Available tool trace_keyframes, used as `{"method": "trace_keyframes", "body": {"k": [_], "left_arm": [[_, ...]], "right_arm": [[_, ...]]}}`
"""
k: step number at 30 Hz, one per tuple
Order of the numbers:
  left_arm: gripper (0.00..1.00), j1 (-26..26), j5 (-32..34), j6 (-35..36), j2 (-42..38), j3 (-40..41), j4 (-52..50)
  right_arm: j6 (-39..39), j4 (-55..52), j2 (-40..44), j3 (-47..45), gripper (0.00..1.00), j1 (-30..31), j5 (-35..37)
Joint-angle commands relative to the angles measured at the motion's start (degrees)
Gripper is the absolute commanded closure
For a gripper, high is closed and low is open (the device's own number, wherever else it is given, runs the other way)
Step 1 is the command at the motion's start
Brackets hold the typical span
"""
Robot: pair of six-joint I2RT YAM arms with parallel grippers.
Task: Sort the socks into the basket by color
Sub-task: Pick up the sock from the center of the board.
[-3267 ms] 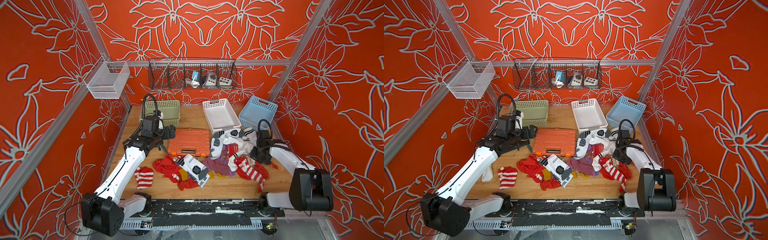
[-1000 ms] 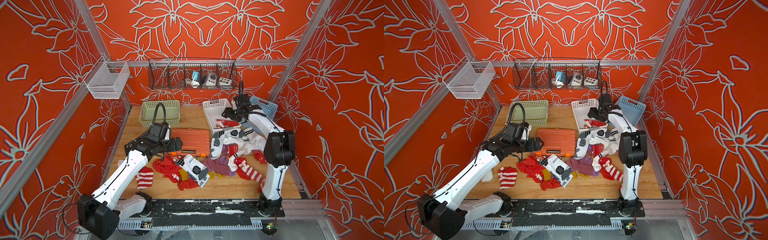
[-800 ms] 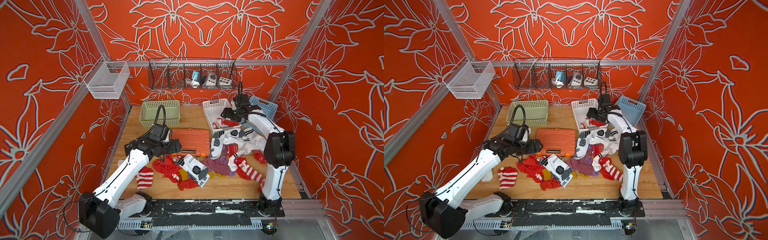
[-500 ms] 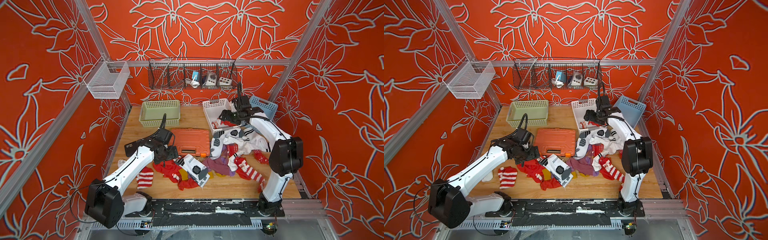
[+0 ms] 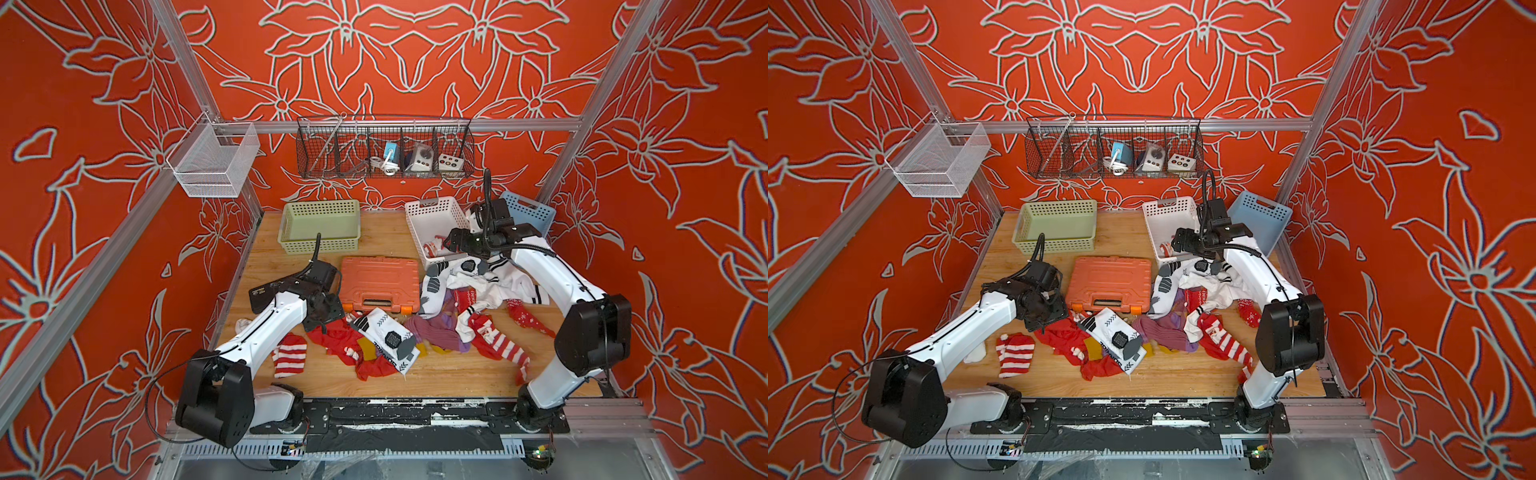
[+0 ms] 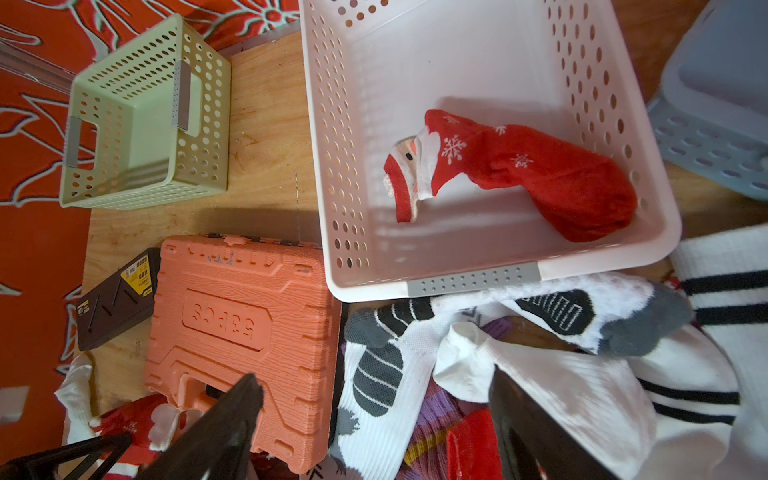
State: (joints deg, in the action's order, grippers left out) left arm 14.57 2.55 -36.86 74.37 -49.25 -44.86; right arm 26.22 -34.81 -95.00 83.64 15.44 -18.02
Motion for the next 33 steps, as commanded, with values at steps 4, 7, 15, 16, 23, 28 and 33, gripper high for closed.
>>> {"method": "trace_keyframes", "body": {"k": [4, 7, 15, 16, 23, 28, 33], "left_arm": [[0.64, -0.33, 0.47, 0.96, 2.48, 1.25, 3.44], [0.96, -0.33, 0.00, 1.15, 2.05, 0.88, 3.33], [1.00, -0.33, -0.35, 3.25, -4.97, -1.78, 1.58], [1.00, -0.33, -0.96, 3.69, -5.63, -2.53, 1.41], [1.00, 0.13, -4.65, 6.20, -8.89, -8.98, -0.23], [1.00, 1.59, -9.00, 7.31, -10.58, -12.82, 3.25], [1.00, 2.50, -14.54, 6.79, -8.36, -16.33, 7.55]], "right_arm": [[0.15, -0.70, 3.12, -1.61, 0.13, 0.38, -0.61], [0.01, -0.72, 3.83, -1.56, 0.14, 0.38, -1.22], [-0.13, -0.44, 5.00, -0.70, 0.15, 0.60, -5.62], [-0.12, -0.44, 5.02, -0.64, 0.15, 0.69, -6.49], [-0.20, 0.82, 5.61, -0.59, 0.15, 1.38, -14.76], [-0.31, 2.12, 5.19, 0.09, 0.16, 3.29, -22.60], [-0.27, 4.56, 4.81, 0.26, 0.16, 5.90, -29.10]]}}
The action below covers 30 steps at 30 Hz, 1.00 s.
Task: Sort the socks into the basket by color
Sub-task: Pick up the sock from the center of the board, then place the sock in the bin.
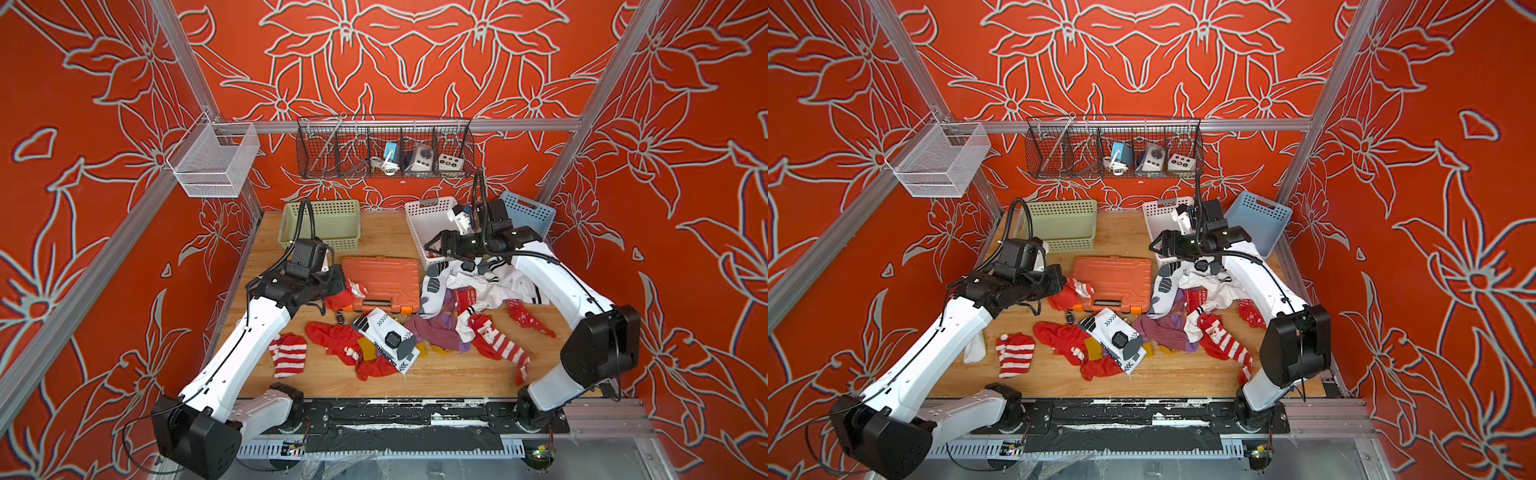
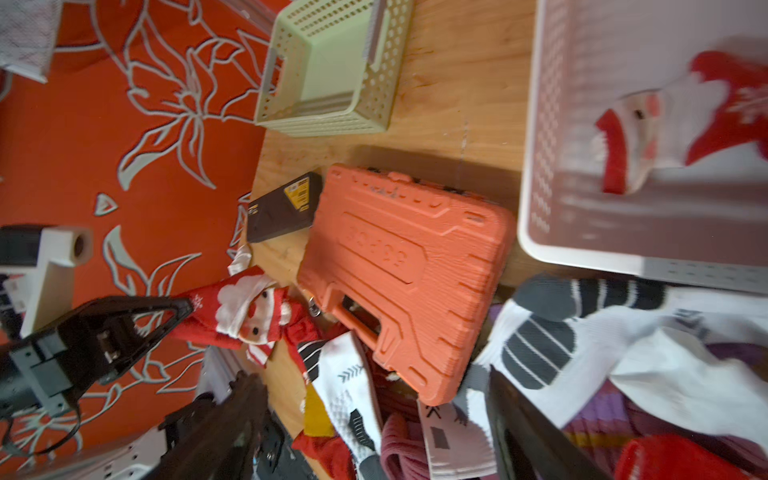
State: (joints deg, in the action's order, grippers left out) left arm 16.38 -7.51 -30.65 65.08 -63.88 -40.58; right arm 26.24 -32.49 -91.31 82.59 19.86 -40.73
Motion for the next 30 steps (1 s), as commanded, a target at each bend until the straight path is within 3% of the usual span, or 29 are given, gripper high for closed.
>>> {"method": "trace_keyframes", "body": {"k": [1, 11, 24, 27, 30], "left_arm": [[1.00, 0.85, -5.18, 0.36, 1.16, -1.92, 4.57], [1.00, 3.39, -13.37, -2.97, 7.46, -7.16, 17.71], [1.00, 6.59, -21.85, -10.54, 14.96, -11.62, 29.25], [1.00, 7.13, -23.09, -11.82, 15.67, -11.95, 31.26], [1.00, 7.89, -24.37, -12.73, 16.40, -12.37, 32.80]], "right_arm": [[-0.46, 2.54, 0.98, 1.36, 0.16, 2.02, -7.28], [0.07, 7.12, -1.45, 3.81, 0.15, 7.96, -16.14], [-1.43, 8.20, -5.53, 7.10, 0.13, 10.28, -17.07], [-1.46, 8.41, -5.96, 6.96, 0.15, 10.35, -16.31], [-2.24, 8.12, -6.34, 7.62, 0.24, 10.37, -15.43]]}}
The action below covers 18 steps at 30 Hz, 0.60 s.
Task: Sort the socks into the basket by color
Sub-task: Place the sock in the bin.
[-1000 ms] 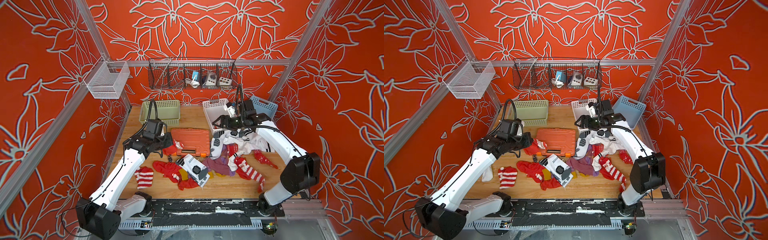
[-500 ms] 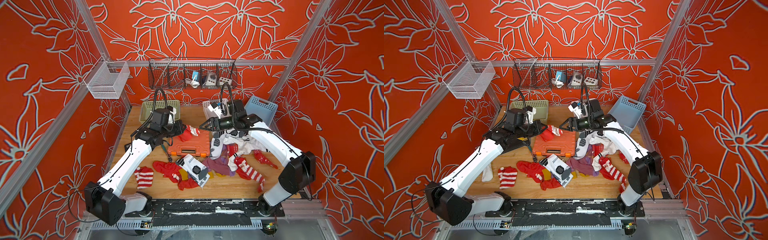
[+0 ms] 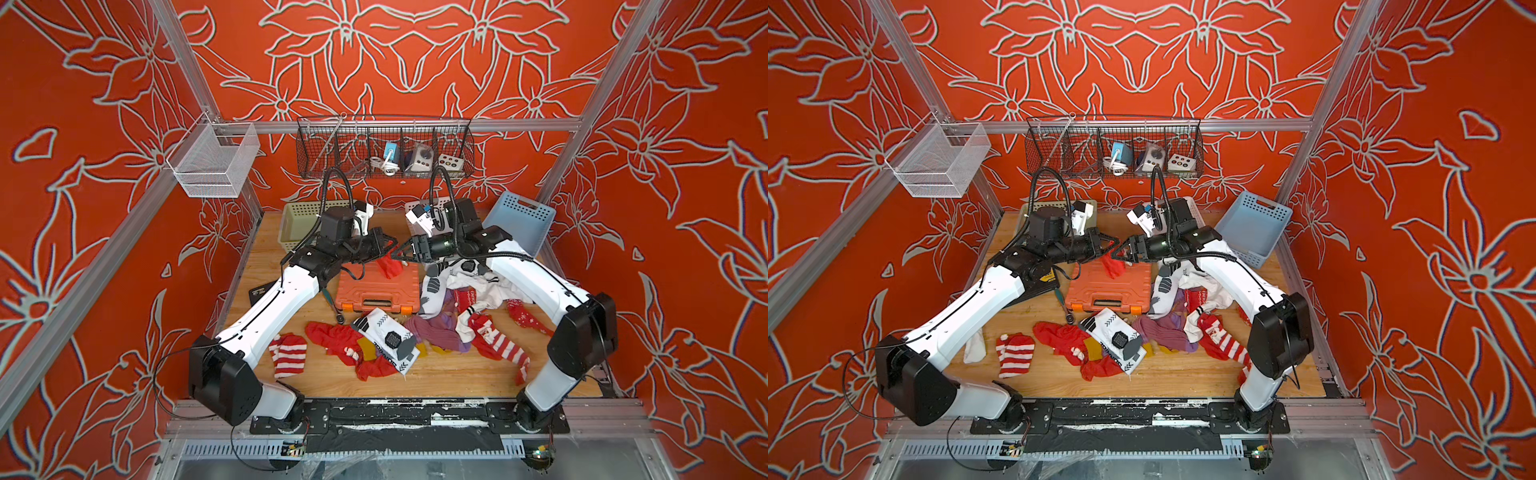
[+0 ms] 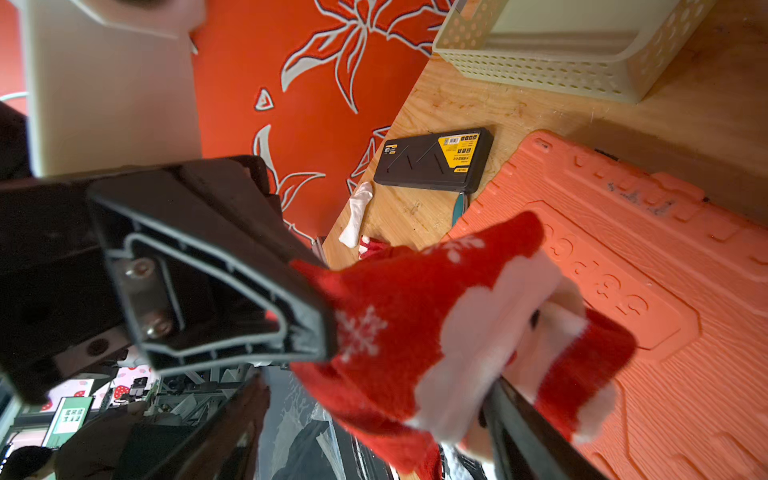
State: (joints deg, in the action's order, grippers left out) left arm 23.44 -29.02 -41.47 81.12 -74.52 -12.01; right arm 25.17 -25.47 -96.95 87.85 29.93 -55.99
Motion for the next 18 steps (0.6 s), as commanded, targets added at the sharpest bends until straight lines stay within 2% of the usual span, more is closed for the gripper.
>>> {"method": "trace_keyframes", "body": {"k": [1, 2, 4, 6, 9, 10, 11, 13, 15, 18], "left_arm": [[1.00, 1.12, -3.27, -2.07, 0.72, -1.84, 4.65], [1.00, 1.36, -3.50, -2.12, 0.87, -2.01, 4.77], [1.00, 1.78, -3.81, -2.12, 1.45, -2.21, 4.78], [1.00, 1.87, -4.04, -2.38, 1.75, -2.04, 4.96], [1.00, 1.85, -3.43, -2.06, 1.79, -2.20, 4.14], [0.96, 1.80, -2.98, -1.83, 1.68, -2.36, 3.61], [0.85, 1.78, -2.39, -1.62, 1.57, -2.53, 3.03], [0.54, 1.70, -0.92, -0.63, 0.94, -2.95, 1.27], [0.39, 1.46, 1.22, 0.76, -0.31, -3.09, -0.77], [0.27, 0.28, 3.96, 2.43, -2.50, -2.78, -4.25]], "right_arm": [[-1.21, 1.10, -0.86, 2.69, 0.31, 0.29, -0.09], [-1.18, 1.12, -1.03, 3.03, 0.42, 0.26, 0.15], [-1.26, 1.07, -1.14, 3.37, 0.74, 0.28, 0.65], [-1.47, 0.81, -0.92, 3.47, 0.98, 0.22, 1.27], [-2.11, -0.14, -0.54, 3.38, 1.00, 0.08, 2.62], [-2.31, -0.48, -0.39, 3.27, 1.00, -0.11, 3.28], [-2.54, -0.83, -0.26, 3.12, 1.00, -0.38, 3.98], [-3.08, -2.01, -0.17, 3.20, 1.00, -1.44, 5.74], [-3.11, -2.65, -0.13, 3.18, 1.00, -2.95, 7.28], [-3.10, -3.66, -0.09, 3.48, 1.00, -5.82, 11.44]]}}
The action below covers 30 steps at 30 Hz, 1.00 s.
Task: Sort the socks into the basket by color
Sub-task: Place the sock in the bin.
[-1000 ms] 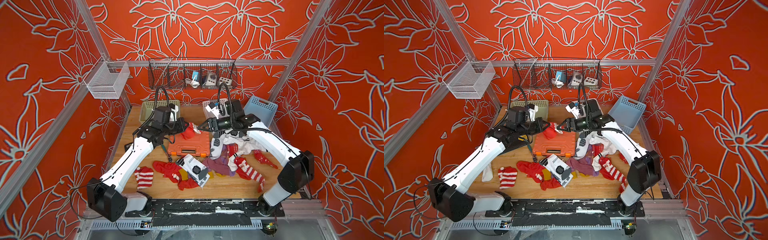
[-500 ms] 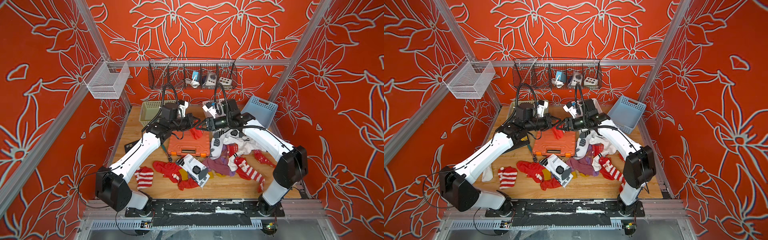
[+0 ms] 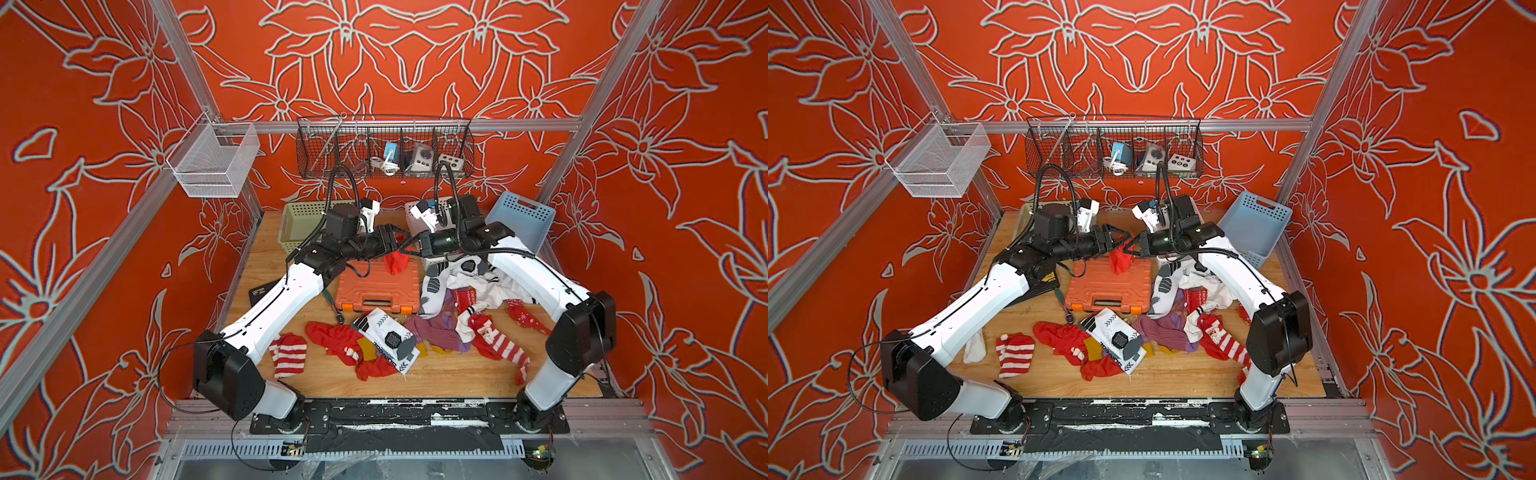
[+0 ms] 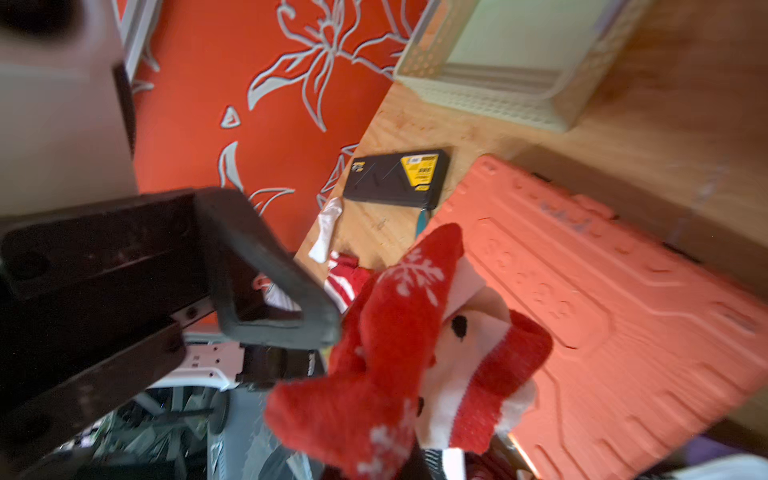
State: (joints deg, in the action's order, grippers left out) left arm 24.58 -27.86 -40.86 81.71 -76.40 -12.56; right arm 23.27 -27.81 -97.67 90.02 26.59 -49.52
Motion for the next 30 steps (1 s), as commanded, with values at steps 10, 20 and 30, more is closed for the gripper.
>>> {"method": "trace_keyframes", "body": {"k": [10, 20, 30], "left_arm": [[0.22, -6.99, 7.96, 4.62, -9.57, 3.77, -18.96], [0.23, -7.55, 12.67, 4.77, -12.08, 10.66, -31.79], [0.22, -8.54, 14.79, 3.16, -11.07, 16.85, -37.10]], "right_arm": [[-1.21, -1.99, -5.05, 7.23, 1.00, -9.95, 23.00], [-2.85, -2.32, -19.18, 18.38, 1.00, -11.82, 30.02], [-4.54, -6.63, -27.22, 24.76, 0.65, -11.99, 31.43]]}}
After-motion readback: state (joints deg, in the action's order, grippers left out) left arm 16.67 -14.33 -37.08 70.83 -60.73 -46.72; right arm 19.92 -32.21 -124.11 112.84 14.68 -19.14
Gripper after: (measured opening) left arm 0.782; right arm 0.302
